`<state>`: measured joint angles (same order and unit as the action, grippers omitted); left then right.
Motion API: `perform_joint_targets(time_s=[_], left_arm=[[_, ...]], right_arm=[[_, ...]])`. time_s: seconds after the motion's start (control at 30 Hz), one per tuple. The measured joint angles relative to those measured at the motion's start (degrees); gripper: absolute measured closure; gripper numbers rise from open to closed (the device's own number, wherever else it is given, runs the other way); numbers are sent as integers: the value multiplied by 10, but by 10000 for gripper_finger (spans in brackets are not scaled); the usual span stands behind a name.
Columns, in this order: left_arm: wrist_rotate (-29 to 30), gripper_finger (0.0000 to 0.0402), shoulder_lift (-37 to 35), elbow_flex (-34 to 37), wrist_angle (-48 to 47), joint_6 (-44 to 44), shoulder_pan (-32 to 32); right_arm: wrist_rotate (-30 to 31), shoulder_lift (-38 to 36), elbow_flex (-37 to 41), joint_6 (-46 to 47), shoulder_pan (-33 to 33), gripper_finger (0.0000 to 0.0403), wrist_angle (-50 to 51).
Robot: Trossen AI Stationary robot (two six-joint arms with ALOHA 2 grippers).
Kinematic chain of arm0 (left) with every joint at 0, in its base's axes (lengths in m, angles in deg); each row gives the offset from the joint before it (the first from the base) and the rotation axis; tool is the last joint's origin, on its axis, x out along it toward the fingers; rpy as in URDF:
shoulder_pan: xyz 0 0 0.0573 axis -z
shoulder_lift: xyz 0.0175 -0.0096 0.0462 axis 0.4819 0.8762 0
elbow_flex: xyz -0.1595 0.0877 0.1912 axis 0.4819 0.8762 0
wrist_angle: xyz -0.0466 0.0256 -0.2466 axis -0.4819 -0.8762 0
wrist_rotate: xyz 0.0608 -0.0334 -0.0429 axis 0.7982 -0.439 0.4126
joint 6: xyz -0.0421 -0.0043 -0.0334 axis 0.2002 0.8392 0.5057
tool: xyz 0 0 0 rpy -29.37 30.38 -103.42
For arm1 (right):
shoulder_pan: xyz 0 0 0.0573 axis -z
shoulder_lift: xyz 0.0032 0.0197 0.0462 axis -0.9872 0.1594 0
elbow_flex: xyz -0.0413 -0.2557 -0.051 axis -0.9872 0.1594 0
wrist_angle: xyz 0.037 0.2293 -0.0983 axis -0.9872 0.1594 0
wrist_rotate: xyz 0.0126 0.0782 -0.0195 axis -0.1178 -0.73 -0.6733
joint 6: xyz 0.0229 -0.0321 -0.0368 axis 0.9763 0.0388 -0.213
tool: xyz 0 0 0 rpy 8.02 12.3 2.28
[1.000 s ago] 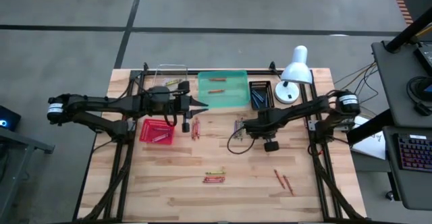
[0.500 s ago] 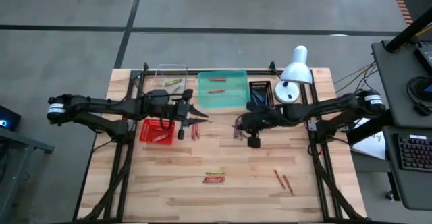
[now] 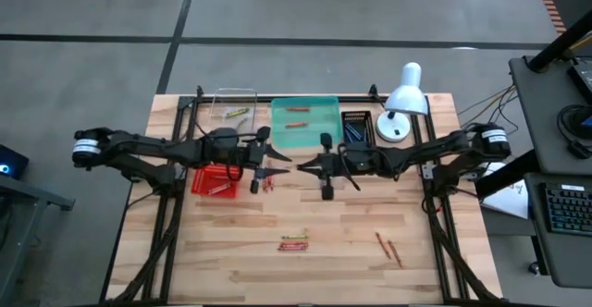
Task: Sort crayons
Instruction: Put the orange crayon into the green bin
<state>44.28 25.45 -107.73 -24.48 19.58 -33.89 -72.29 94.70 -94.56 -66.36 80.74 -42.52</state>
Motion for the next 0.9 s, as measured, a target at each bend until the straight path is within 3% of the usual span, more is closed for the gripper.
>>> perform_joint_targets(time_s=[0.2, 0.37, 0.5, 0.73, 0.9], left_arm=[[-1, 249, 46, -13, 20, -5, 0], [-12, 256, 61, -22, 22, -28, 0], [-11, 291, 61, -23, 23, -40, 0], [-10, 390, 59, -23, 26, -39, 0], [1, 384, 55, -23, 26, -34, 0]], right_arm=[[-1, 18, -22, -1, 0, 394, -2], [-2, 18, -23, -8, 0, 394, 0], [-2, 17, -23, -8, 0, 394, 1], [5, 17, -23, 24, 0, 390, 13], [8, 14, -23, 66, 4, 361, 12]])
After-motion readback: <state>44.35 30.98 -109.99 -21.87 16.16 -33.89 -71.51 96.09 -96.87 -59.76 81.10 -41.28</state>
